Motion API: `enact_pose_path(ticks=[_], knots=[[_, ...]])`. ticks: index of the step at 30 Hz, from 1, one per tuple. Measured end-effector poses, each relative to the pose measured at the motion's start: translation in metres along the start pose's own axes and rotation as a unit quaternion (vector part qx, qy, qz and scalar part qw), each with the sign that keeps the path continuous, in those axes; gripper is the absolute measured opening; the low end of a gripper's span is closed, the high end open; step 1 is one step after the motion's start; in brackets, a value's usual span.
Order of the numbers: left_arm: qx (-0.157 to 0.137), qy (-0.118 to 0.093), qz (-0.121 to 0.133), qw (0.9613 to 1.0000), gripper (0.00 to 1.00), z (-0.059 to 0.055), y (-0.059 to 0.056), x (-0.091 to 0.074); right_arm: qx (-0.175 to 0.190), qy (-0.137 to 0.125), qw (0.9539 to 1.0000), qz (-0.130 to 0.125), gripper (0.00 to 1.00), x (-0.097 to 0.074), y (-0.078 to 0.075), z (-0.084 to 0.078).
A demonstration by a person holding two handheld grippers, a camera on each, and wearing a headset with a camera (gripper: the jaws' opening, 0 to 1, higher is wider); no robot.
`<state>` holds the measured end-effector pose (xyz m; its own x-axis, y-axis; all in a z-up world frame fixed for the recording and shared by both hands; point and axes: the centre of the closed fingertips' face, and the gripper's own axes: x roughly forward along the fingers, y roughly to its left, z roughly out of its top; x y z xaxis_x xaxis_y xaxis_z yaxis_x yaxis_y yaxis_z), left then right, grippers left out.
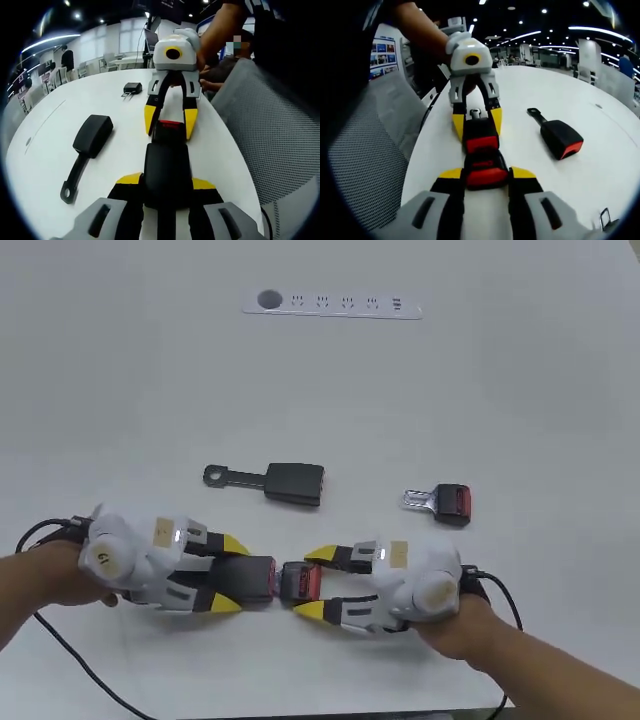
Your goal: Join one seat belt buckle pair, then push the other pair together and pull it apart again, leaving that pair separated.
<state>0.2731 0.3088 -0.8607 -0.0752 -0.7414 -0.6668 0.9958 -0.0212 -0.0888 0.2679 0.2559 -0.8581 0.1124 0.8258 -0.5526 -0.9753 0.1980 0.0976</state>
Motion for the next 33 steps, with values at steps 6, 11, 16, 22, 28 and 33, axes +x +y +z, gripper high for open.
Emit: enact_pose_path(ticks=[6,11,16,22,28,33], knots=[[0.001,0.001,0.0,1.0,0.35,0.0,0.0,0.0,0.001,0.0,1.0,0.001,0.33,0.0,0.0,0.0],[0.0,0.002,0.001,1.0,0.35,0.0,0.0,0.0,0.003,0.0,1.0,-0.001,0.33,0.0,0.0,0.0],[-0.001,0.003,0.003,1.0,0.35,0.0,0.0,0.0,0.006,0.001,1.0,0.002,0.33,0.0,0.0,0.0],[0.011,0.018,0.005,0.9998,0.35,0.001,-0.001,0.001,-0.001,0.004,1.0,0.002,0.34,0.0,0.001,0.001],[0.006,0.029,0.007,0.9995,0.36,0.003,-0.001,0.002,-0.019,0.018,0.9996,0.007,0.35,-0.001,0.002,0.004],[-0.023,0.046,0.029,0.9982,0.42,0.006,0.003,0.002,-0.004,0.008,0.9999,-0.009,0.46,-0.004,0.0,0.011]])
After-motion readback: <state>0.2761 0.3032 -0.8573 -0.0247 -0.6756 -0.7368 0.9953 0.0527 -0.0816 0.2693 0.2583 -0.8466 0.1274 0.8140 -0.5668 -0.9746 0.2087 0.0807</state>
